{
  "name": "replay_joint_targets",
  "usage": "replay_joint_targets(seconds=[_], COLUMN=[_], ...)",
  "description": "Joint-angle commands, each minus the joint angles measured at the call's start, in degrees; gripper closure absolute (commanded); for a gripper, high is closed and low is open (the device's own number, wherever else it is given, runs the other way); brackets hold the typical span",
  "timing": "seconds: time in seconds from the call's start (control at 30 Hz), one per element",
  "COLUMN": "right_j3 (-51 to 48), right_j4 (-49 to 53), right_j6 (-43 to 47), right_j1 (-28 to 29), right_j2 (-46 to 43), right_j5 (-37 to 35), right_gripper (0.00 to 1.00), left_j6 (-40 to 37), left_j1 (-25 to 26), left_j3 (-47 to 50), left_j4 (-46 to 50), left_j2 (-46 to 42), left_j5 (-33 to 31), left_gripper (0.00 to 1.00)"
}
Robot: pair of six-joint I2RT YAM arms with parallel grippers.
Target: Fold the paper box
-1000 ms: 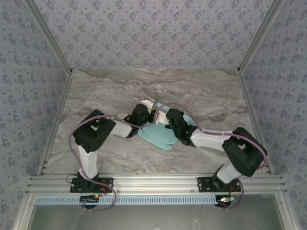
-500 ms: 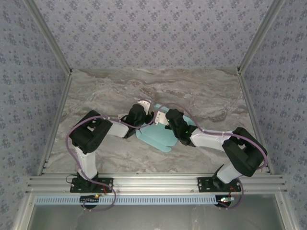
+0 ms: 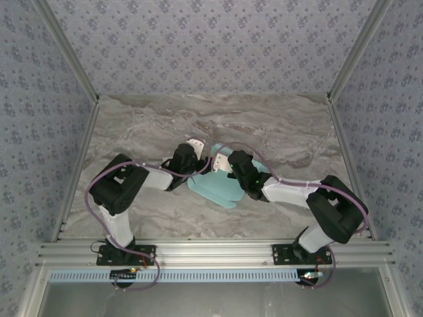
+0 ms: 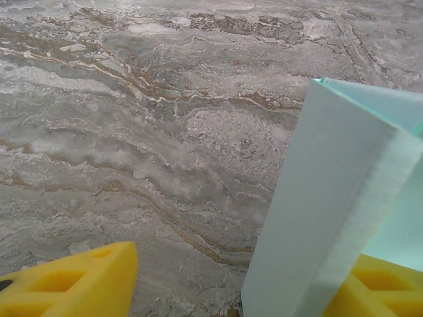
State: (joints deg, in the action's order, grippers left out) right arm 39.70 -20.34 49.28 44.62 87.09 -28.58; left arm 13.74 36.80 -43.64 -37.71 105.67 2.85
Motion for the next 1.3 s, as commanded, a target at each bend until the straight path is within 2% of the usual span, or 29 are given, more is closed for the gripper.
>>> replay_joint_targets(seconds=[0.0,0.2,0.4,0.57,0.87,0.97,1.03,1.13,1.27], right_j3=[1.07,1.3,1.26,1.0,0.29,-0.22,-0.62,-0.89,-0.99], right_j4=[3.78,3.87,4.08,4.72,6.18,6.18,6.23,6.36,6.45], right_j6=[-0.44,-0.49,-0.6,-1.09,-3.42,-4.21,-4.59,-4.73,-4.65], right_j1=[-0.19,0.1,0.55,1.2,2.48,2.88,3.01,2.86,2.65], right_j2=[-0.89,-0.97,-1.19,-1.48,-1.9,-1.91,-1.92,-2.1,-2.64], right_j5=[-1.67,-1.72,-1.83,-1.6,-0.56,-0.66,-0.76,-1.04,-0.67], right_gripper=[1.0,1.0,1.0,1.0,1.0,1.0,1.0,1.0,1.0], left_j6=[-1.72,-2.62,-1.9,1.67,6.59,8.54,8.34,5.86,3.97], left_j1=[-0.69,-0.75,-0.76,-0.32,2.79,3.06,3.07,2.44,0.97], left_j3=[-0.19,-3.09,-5.0,-5.15,-4.7,-4.68,-4.47,-3.15,-3.59], left_j4=[3.86,6.31,7.01,7.3,5.34,4.52,2.58,-3.65,-5.6], left_j2=[-1.15,2.09,3.91,4.11,4.95,5.18,5.36,6.17,7.24], left_j5=[-0.06,0.06,-2.49,-9.84,-22.36,-24.62,-23.25,-16.47,-8.51], left_gripper=[0.38,0.44,0.58,0.71,0.8,0.82,0.82,0.77,0.69])
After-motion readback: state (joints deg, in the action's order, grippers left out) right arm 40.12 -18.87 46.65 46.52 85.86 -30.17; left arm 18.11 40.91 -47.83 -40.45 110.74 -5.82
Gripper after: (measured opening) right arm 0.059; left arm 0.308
